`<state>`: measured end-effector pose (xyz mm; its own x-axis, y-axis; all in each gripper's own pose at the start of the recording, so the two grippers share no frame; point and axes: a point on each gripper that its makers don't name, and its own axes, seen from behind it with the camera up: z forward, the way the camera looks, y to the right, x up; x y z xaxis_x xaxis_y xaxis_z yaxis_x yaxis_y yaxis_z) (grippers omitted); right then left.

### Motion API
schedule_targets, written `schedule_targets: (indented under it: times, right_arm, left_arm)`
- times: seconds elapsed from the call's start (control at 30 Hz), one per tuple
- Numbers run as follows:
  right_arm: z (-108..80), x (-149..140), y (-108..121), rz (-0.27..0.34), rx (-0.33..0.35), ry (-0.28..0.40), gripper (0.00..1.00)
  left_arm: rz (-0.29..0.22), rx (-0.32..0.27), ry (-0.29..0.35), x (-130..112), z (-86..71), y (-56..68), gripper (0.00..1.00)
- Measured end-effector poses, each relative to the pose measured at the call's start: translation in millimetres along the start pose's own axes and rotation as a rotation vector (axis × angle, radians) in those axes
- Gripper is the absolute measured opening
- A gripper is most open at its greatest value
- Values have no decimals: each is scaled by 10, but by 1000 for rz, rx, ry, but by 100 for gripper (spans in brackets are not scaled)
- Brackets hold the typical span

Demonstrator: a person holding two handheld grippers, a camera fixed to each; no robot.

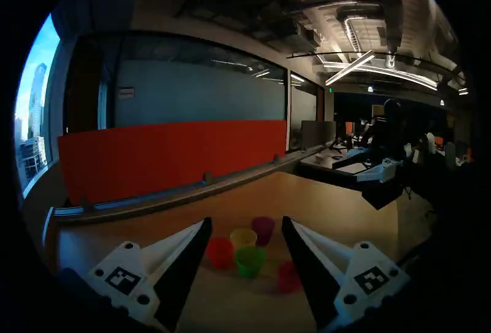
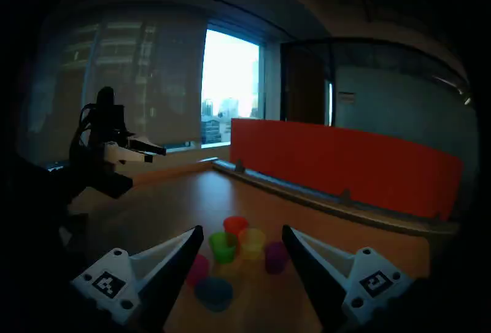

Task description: Pour water

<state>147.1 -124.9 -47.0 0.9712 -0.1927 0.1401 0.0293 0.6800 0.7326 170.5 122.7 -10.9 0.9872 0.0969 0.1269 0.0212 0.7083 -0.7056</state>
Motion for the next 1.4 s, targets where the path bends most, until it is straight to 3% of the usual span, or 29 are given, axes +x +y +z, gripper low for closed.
schedule_targets:
  times: [0.3,0.5,0.9,1.4]
  right_arm:
    - [-29,-139,-45,-11,40,-69,100]
    - [-31,-276,-83,-21,55,-102,100]
    - [-10,-678,-138,-27,68,-157,100]
    - [67,-1162,-143,-34,83,-229,100]
  left_arm:
    - [63,-47,-74,-181,66,96,84]
    - [96,-40,-112,-326,146,62,84]
    - [72,-65,-179,-707,343,60,84]
    - [70,-101,-262,-1239,599,150,84]
